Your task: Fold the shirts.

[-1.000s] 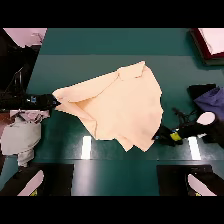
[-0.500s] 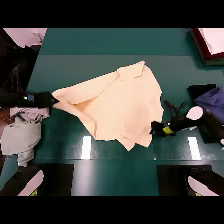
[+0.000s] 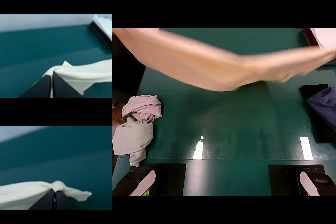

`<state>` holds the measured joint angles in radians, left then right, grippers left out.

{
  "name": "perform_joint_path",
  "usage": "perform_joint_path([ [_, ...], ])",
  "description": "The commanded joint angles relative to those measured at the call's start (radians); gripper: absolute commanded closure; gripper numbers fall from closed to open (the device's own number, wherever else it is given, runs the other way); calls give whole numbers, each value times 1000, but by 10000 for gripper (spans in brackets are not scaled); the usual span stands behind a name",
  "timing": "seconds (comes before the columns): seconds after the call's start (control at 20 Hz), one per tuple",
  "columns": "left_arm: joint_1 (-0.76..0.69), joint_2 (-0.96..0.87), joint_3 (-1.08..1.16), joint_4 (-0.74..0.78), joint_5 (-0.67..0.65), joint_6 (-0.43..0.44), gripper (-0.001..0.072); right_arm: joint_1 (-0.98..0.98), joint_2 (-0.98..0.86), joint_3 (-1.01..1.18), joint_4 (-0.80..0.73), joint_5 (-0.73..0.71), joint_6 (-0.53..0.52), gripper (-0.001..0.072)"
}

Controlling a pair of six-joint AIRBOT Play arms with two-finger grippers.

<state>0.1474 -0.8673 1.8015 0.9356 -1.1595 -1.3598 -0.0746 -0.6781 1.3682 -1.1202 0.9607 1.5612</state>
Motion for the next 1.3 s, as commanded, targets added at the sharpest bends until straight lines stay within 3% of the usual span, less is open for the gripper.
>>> perform_joint_path([
  [0.0,1,0,314,4,47,-3,682,-202,82,290,-6,-36,-97,698],
  [0.35,1,131,388,1,208,-31,682,-486,75,602,-2,65,-131,698],
  [0.55,1,136,378,32,141,-44,683,-486,-80,783,18,309,-126,699],
  [0.65,1,121,276,97,49,-110,683,-486,-174,809,115,452,-122,700],
  [0.8,1,72,-14,122,-68,-137,682,-482,-285,660,268,603,-75,700],
  [1.0,-6,-82,-394,81,-172,-127,682,-312,-442,423,171,735,-33,700],
  [1.15,-11,-224,-560,82,-107,-72,682,-98,-584,308,-19,709,-32,700],
  [1.25,-11,-337,-573,80,-25,-56,682,-7,-703,261,-34,658,-32,700],
])
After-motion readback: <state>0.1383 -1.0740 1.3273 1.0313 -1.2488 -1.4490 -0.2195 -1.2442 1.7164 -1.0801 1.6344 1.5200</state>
